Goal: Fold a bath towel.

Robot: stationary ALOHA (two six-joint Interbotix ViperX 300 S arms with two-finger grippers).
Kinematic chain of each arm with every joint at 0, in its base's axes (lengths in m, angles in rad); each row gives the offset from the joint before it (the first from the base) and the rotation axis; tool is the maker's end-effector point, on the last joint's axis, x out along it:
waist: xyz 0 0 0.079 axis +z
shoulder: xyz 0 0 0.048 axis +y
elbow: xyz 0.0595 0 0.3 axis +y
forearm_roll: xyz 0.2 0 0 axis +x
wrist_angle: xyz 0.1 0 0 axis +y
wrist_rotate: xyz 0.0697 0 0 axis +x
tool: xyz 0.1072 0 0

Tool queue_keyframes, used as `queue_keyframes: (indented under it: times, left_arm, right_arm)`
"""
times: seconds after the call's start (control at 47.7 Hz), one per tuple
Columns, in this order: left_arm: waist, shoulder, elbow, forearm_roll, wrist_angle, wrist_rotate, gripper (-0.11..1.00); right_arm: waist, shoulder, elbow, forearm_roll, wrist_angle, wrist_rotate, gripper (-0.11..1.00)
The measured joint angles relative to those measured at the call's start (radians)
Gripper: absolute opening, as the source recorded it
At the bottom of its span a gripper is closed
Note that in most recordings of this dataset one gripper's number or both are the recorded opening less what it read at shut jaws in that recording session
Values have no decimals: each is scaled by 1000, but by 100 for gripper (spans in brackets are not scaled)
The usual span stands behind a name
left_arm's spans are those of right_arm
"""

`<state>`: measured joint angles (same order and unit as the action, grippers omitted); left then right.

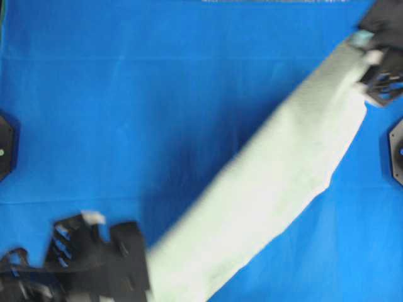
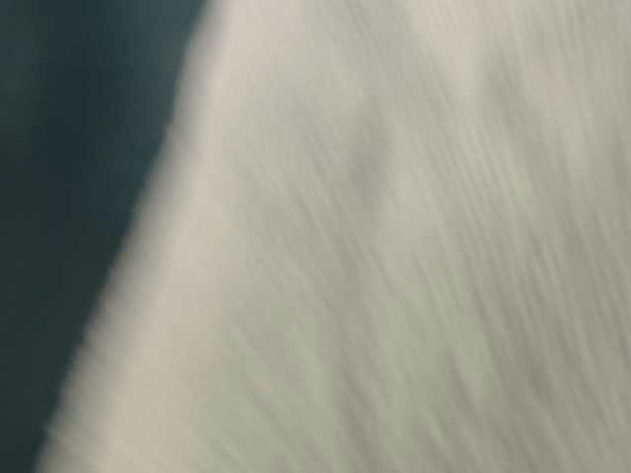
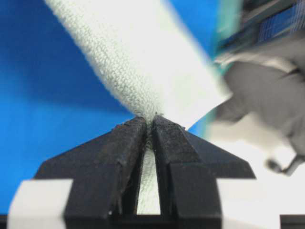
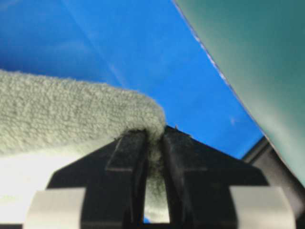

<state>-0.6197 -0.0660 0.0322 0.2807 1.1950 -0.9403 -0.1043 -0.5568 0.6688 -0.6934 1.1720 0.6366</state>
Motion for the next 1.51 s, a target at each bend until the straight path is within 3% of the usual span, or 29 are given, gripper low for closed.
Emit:
queue_keyframes:
  times: [0.231,0.419,0.608,0.838,0.88,0.985,1.027,1.09,1.194,1.257,1.299,1.446,1.509]
  left_arm:
    - [29,-219,393,0,-6,-219,5]
    - [38,-390,683,3,-112,-307,5]
    - [87,-471,848,2,-278,-304,5]
    - [144,-486,939,-2,-318,-267,5]
    - [153,-491,945,-2,-321,-252,6]
    - [178,-514,953,0,-321,-219,8]
    - [190,-528,956,0,-321,-204,18]
    - [202,-551,962,0,-321,-190,37]
    - [212,-589,965,0,-321,-169,69]
    - [215,-615,965,0,-319,-156,82]
    - [218,-632,965,0,-318,-150,87]
    - [219,-675,966,-2,-314,-118,85]
    - [219,-675,965,-2,-314,-95,86]
  right_arm:
    - [-233,259,5,0,-391,-61,12]
    - [-359,468,-40,0,-626,-178,12]
    - [-417,595,-110,-2,-732,-247,12]
    - [-434,655,-172,0,-750,-273,13]
    - [-434,657,-176,0,-750,-275,19]
    - [-437,657,-179,14,-729,-275,50]
    - [-439,657,-181,29,-696,-275,62]
    - [-440,655,-181,49,-643,-279,69]
    - [-439,620,-172,109,-541,-301,60]
    - [-431,568,-147,169,-482,-334,62]
    - [-423,523,-127,221,-448,-362,63]
    - [-407,345,-43,422,-368,-431,64]
    - [-413,281,-2,476,-350,-433,64]
